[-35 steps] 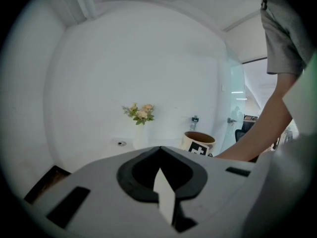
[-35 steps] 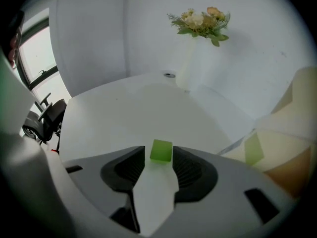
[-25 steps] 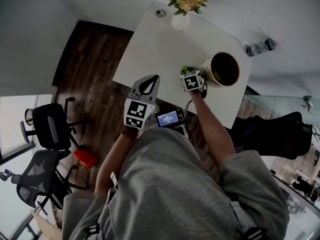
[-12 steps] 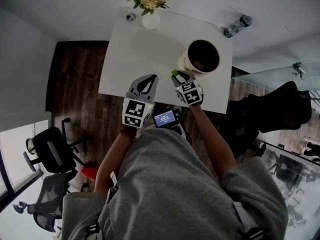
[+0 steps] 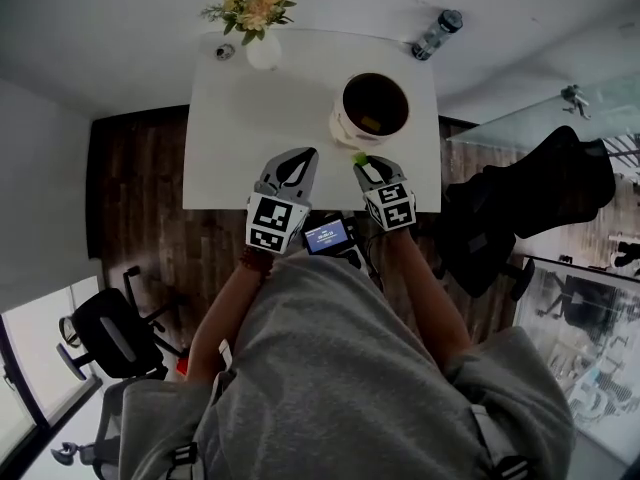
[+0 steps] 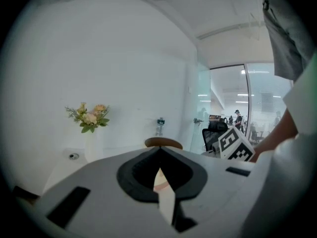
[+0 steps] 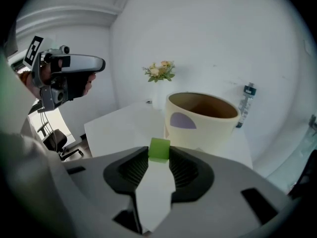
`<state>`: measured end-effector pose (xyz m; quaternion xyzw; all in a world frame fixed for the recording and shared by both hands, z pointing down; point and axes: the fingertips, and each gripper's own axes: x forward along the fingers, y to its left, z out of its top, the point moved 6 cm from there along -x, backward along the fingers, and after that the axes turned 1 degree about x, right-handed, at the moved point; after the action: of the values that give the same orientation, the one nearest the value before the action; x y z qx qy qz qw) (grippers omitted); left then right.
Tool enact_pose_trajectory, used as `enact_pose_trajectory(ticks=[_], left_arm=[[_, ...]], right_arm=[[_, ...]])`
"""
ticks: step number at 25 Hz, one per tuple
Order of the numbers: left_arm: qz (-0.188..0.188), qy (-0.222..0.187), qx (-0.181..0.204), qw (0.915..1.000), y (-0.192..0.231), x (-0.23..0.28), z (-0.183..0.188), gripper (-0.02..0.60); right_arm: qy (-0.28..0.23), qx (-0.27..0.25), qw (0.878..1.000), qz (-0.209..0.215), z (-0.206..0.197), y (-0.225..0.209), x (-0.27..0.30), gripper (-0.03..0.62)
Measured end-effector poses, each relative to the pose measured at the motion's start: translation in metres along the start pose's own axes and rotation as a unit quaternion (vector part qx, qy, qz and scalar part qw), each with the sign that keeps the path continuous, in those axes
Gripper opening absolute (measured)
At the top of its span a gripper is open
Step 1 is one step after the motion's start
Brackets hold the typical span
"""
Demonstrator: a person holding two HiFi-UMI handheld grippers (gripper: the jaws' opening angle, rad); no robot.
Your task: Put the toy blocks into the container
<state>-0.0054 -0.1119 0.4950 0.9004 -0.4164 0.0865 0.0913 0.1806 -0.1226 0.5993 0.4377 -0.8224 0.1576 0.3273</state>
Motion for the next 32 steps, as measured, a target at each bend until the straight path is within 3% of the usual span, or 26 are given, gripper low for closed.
enact_pose_trajectory(ticks=[9,17,22,32], left_arm=[[-0.011,-0.006,0.005,0.9999,0.0,0.008,0.008,0.006],[0.0,-0.012,0.003,0.9999,0.01,0.01,0.012,0.006],[0.008,-0.016,0.002,0.9998,0.015,0.008,0.015,0.006],[0.016,-0.018,0.004,0.9997,0.014,0.006,0.018,0.006]], right_arm=[[-0.016,0.009,1.0,-0.022,0.008,-0.004,-0.014,0.132],[-0.099,-0.043,0.994,-0.018,0.077,-0.012,-0.057,0.132],[-0.143,-0.062,0.987,-0.037,0.121,-0.038,-0.071,0.132],[-0.103,-0.076,0.988,-0.081,0.14,-0.118,-0.017,0.132]])
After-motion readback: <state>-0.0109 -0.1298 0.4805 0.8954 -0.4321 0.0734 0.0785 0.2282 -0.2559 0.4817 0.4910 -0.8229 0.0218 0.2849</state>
